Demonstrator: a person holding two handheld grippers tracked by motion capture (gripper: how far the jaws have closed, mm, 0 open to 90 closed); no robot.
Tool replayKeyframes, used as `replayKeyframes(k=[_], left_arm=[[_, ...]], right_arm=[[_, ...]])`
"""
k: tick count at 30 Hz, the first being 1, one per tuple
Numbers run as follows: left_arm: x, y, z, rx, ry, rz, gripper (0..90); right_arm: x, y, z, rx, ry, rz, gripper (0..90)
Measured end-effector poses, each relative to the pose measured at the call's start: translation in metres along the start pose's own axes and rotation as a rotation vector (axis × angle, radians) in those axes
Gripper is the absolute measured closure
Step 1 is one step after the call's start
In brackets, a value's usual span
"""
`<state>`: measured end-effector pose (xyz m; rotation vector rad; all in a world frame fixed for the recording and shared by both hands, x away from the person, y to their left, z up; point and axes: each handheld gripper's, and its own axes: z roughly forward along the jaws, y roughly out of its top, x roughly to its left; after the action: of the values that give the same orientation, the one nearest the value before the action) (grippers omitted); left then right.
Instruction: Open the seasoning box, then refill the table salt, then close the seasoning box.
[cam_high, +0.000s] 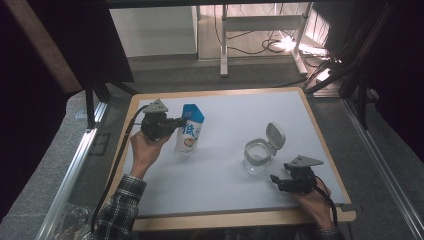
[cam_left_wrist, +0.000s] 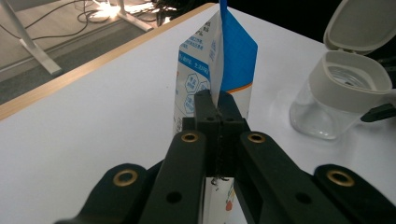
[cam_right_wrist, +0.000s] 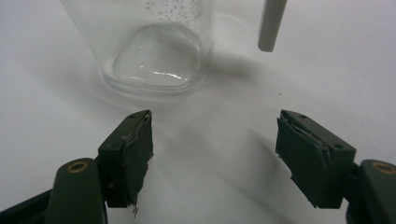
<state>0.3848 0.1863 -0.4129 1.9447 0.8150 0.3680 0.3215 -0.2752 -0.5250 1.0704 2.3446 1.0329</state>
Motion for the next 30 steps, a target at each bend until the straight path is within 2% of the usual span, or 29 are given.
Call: replayKeyframes(k=[10,22,30], left_arm=[[-0.02,0.0,-0.002,-0.013,-0.041,0.018,90.0],[-0.038,-0.001,-0.007,-0.023,-0.07,0.025,90.0],[-0.049,-0.001,-0.008,-0.022,-0.098,0.033,90.0]], right_arm=[[0.016,-0.002,-0.006,-0.022,0.033,-0.011,28.0],[0.026,-0.001,-0.008,-0.038,0.075,-0.012,28.0],[0.034,0.0,-0.006,-0.037,0.105,-0.029,28.2]])
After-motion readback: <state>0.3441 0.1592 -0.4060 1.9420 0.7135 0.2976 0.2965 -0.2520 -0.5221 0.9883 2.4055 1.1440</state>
